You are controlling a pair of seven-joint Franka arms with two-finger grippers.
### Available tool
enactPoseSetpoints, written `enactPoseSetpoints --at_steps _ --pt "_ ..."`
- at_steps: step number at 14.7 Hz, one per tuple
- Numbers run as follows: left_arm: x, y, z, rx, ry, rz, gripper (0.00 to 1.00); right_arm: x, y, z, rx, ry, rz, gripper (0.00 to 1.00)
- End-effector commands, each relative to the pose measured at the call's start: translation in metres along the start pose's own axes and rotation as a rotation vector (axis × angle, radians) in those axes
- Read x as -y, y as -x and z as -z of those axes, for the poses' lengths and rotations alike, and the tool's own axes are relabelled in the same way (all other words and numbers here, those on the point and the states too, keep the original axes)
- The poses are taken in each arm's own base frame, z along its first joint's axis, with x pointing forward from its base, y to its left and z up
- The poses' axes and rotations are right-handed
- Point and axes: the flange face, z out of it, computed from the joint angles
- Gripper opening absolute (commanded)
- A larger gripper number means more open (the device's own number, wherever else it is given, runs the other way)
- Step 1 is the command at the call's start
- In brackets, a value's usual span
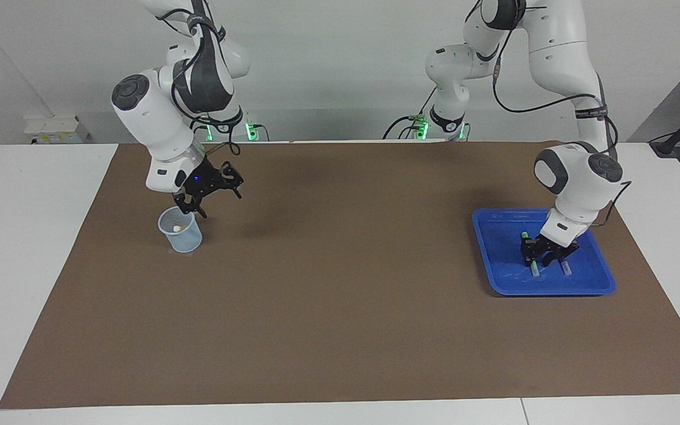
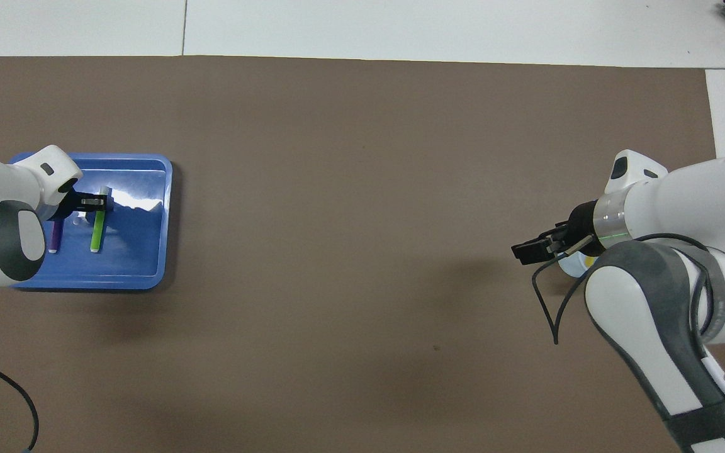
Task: Transfer and insert pens with both arms
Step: 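Lift the green pen with the left gripper while the right gripper returns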
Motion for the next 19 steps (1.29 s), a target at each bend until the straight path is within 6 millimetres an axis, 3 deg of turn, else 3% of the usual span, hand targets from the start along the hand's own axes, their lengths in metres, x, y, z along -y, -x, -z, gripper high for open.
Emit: enactPoseSetpoints --at_steps 1,2,8,10,14,19 --pt "0.001 0.011 -0.013 -0.003 -0.012 -0.014 0.26 0.036 -0.012 0.005 -0.019 -0.053 -0.177 1.0" --pt "0.001 0.011 -0.013 -0.003 -0.012 -0.016 0.0 0.047 -0.014 0.003 -0.024 -0.079 -0.248 1.0" --pt "0.001 0.011 -0.012 0.025 -0.005 -0.005 0.0 0.116 -0.029 -0.005 -0.054 -0.219 -0.638 1.0" --pt "0.003 0.004 -0.001 0.054 0.005 0.002 0.0 0.128 -0.033 -0.005 -0.077 -0.234 -0.706 1.0" --pt "0.004 -0.02 0.048 0.151 0.03 0.039 0.0 0.137 -0.034 -0.007 -0.086 -0.25 -0.733 1.0" --pt "-0.015 -0.02 0.104 0.208 0.041 0.171 0.0 0.155 -0.038 -0.011 -0.103 -0.302 -0.828 1.0"
